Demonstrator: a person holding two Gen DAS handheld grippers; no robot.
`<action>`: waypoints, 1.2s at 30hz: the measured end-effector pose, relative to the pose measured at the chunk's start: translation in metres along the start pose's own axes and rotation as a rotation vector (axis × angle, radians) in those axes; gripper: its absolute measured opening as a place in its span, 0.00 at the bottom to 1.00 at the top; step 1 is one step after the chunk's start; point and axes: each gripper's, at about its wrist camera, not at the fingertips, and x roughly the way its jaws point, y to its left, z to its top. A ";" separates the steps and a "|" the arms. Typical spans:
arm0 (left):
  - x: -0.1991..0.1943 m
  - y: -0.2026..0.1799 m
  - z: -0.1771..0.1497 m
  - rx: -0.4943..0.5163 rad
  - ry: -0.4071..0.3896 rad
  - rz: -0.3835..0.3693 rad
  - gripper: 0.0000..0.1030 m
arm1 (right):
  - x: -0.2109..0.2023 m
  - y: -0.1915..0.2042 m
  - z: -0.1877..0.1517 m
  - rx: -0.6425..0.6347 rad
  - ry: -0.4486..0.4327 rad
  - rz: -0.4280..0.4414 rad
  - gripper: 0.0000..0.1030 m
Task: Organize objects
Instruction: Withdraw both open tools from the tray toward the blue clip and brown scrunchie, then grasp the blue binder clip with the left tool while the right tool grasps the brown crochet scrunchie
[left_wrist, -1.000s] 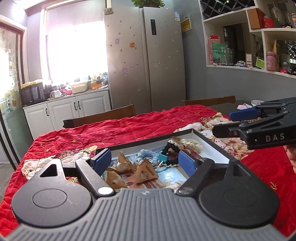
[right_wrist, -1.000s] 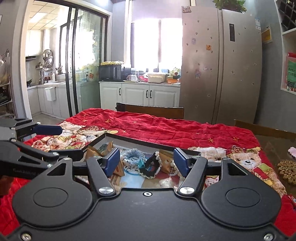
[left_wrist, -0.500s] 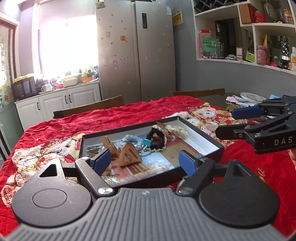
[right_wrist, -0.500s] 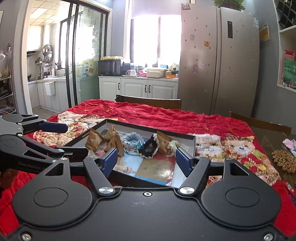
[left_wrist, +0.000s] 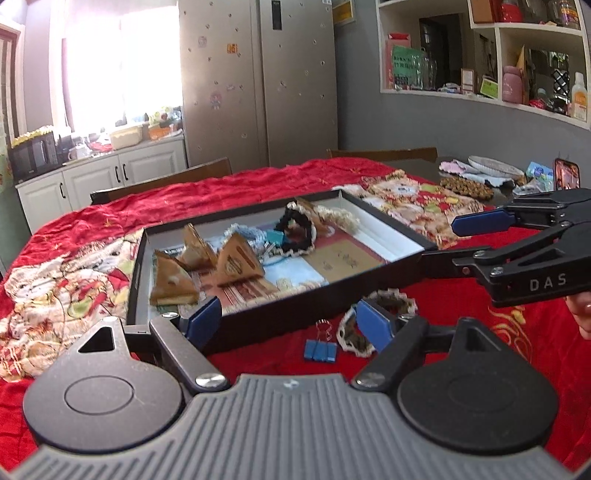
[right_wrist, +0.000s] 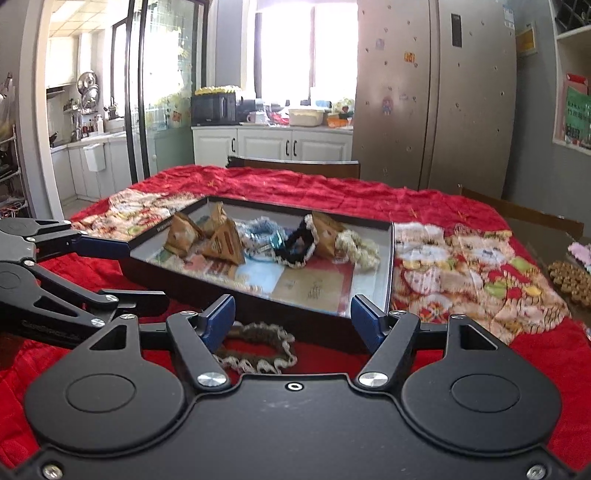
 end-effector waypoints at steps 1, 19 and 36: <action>0.002 -0.001 -0.002 0.004 0.007 -0.003 0.85 | 0.002 0.000 -0.003 0.001 0.007 -0.005 0.66; 0.033 -0.007 -0.025 0.054 0.098 0.002 0.85 | 0.053 0.003 -0.027 0.068 0.095 -0.003 0.51; 0.050 -0.009 -0.027 0.044 0.121 -0.012 0.74 | 0.072 0.004 -0.030 0.077 0.125 0.007 0.38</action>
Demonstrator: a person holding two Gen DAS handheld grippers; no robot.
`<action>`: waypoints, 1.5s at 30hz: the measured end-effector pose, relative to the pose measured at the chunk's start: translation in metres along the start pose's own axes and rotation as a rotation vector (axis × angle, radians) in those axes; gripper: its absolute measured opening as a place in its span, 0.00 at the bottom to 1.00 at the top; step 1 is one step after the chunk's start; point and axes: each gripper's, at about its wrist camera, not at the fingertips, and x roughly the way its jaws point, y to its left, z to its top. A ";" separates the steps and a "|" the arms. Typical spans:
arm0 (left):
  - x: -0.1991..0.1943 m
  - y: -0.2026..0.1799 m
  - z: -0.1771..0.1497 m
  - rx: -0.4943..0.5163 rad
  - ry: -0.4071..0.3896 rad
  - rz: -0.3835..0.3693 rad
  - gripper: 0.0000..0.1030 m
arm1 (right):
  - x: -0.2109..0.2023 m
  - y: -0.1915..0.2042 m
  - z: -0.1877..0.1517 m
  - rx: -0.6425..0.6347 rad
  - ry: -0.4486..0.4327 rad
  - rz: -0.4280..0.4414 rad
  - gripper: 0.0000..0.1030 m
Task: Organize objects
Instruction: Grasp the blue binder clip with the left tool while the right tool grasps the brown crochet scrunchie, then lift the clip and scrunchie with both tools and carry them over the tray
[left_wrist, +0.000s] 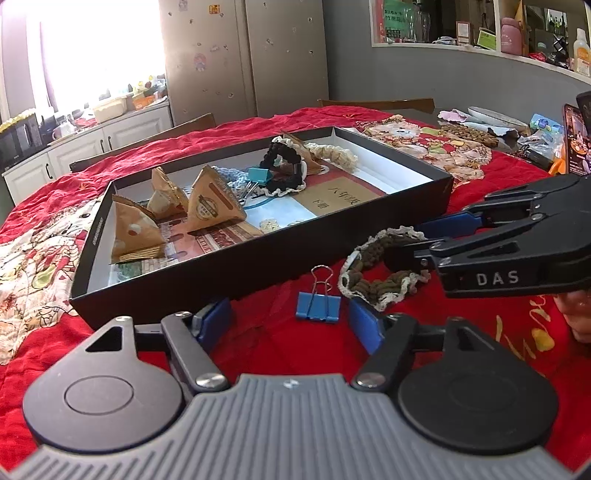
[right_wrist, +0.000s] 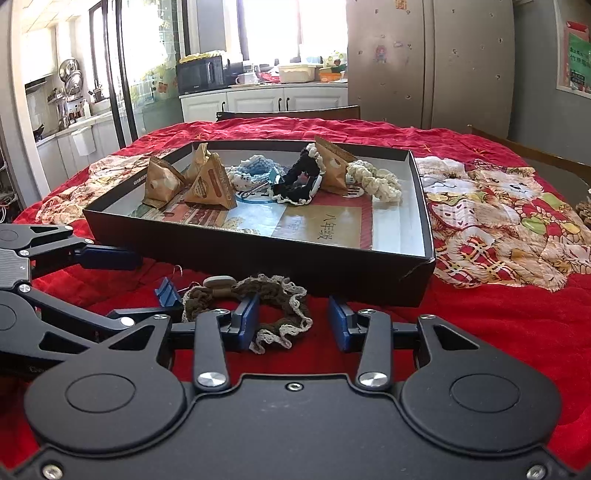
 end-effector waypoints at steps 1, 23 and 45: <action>0.001 0.000 0.000 -0.002 0.000 -0.002 0.73 | 0.001 0.000 0.000 0.000 0.002 0.000 0.37; 0.001 -0.014 0.001 0.002 -0.009 -0.036 0.27 | 0.000 0.004 -0.003 -0.035 0.003 -0.011 0.13; -0.018 -0.007 -0.001 -0.014 -0.029 -0.020 0.27 | -0.040 0.011 0.001 -0.104 -0.103 0.005 0.08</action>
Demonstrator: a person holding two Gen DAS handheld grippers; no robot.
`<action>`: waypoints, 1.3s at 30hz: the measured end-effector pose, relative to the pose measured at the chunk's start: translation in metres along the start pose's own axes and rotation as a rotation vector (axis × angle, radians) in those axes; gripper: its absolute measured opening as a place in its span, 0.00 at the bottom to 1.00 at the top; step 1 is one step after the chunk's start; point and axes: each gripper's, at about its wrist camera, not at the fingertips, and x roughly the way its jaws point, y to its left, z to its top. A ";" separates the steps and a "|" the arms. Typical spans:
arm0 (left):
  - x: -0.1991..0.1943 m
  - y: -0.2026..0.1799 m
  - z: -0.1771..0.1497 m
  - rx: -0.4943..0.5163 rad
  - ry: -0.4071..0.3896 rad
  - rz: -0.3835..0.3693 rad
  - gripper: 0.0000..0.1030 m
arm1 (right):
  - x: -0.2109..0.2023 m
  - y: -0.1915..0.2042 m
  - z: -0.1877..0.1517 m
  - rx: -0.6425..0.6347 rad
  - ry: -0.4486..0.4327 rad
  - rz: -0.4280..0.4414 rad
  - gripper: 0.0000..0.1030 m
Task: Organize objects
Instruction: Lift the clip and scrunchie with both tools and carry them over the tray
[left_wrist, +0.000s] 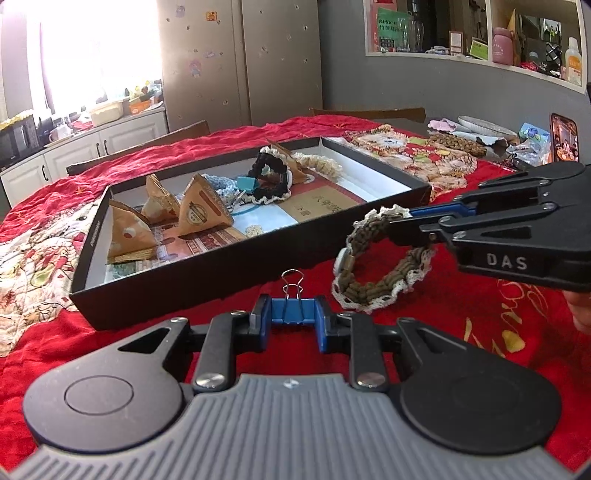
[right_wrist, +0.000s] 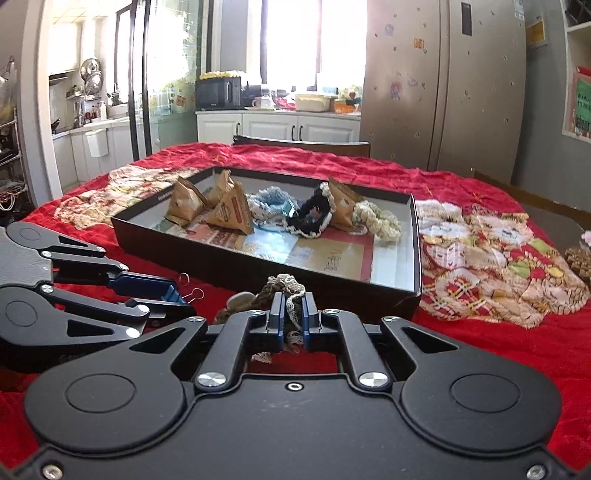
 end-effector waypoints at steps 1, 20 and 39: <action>-0.002 0.000 0.001 -0.003 -0.003 0.002 0.27 | -0.003 0.000 0.001 -0.004 -0.007 0.003 0.08; -0.033 0.010 0.021 -0.025 -0.090 0.021 0.27 | -0.045 0.014 0.029 -0.073 -0.125 0.041 0.08; -0.030 0.024 0.067 -0.032 -0.163 0.054 0.27 | -0.029 0.011 0.076 -0.100 -0.175 -0.024 0.08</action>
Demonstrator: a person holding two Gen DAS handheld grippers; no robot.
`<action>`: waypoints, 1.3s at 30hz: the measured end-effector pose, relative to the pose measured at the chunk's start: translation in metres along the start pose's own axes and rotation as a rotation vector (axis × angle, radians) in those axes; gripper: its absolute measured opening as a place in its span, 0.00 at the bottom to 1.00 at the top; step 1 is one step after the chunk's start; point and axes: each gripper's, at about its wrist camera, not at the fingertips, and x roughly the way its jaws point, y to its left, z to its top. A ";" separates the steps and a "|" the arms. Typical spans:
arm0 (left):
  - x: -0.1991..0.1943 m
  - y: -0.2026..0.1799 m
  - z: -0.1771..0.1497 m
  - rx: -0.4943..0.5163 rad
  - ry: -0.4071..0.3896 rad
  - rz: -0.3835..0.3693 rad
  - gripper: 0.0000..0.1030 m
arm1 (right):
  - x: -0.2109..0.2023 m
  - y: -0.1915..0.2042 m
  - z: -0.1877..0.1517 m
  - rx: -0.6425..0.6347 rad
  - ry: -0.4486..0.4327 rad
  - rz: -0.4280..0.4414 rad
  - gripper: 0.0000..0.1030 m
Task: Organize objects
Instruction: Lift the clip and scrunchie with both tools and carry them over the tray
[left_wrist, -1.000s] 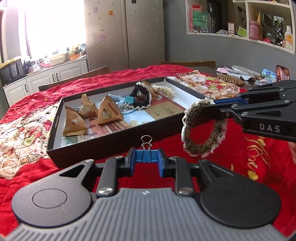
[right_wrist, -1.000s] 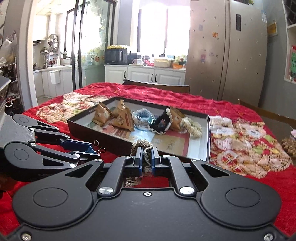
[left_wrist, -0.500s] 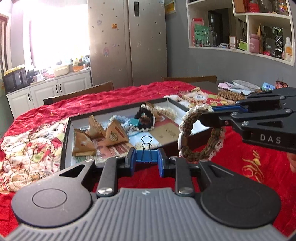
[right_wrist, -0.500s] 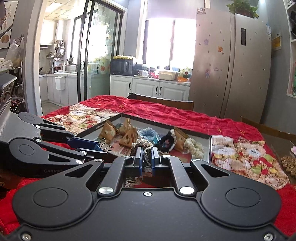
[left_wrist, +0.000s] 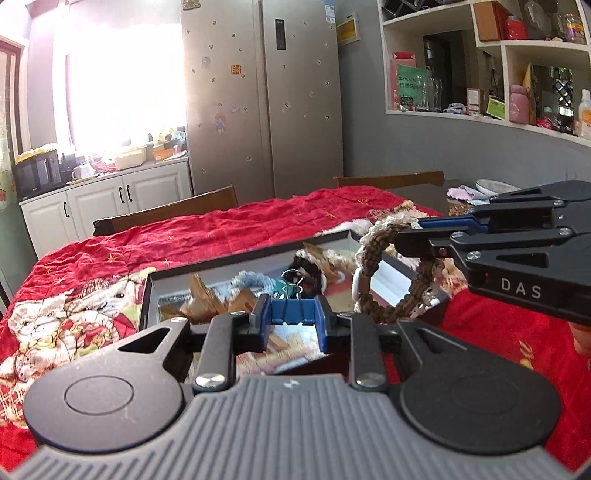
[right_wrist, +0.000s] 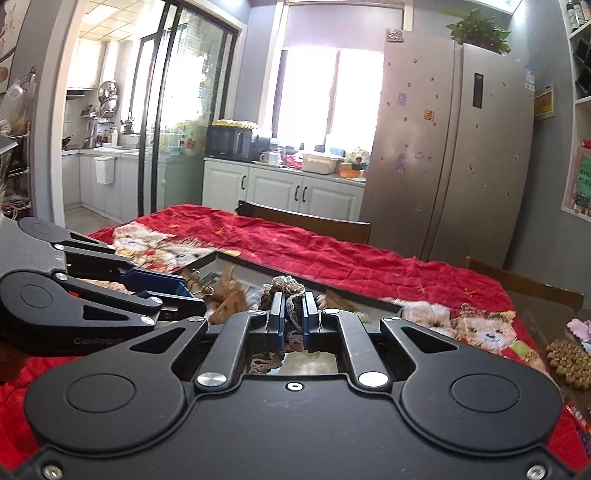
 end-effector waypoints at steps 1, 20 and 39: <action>0.002 0.002 0.003 -0.002 -0.001 -0.001 0.27 | 0.003 -0.002 0.003 0.004 -0.001 -0.005 0.08; 0.071 0.037 0.039 -0.073 0.029 0.103 0.27 | 0.090 -0.043 0.035 0.139 0.022 -0.029 0.09; 0.122 0.051 0.039 -0.143 0.069 0.123 0.27 | 0.163 -0.065 0.013 0.271 0.052 -0.030 0.09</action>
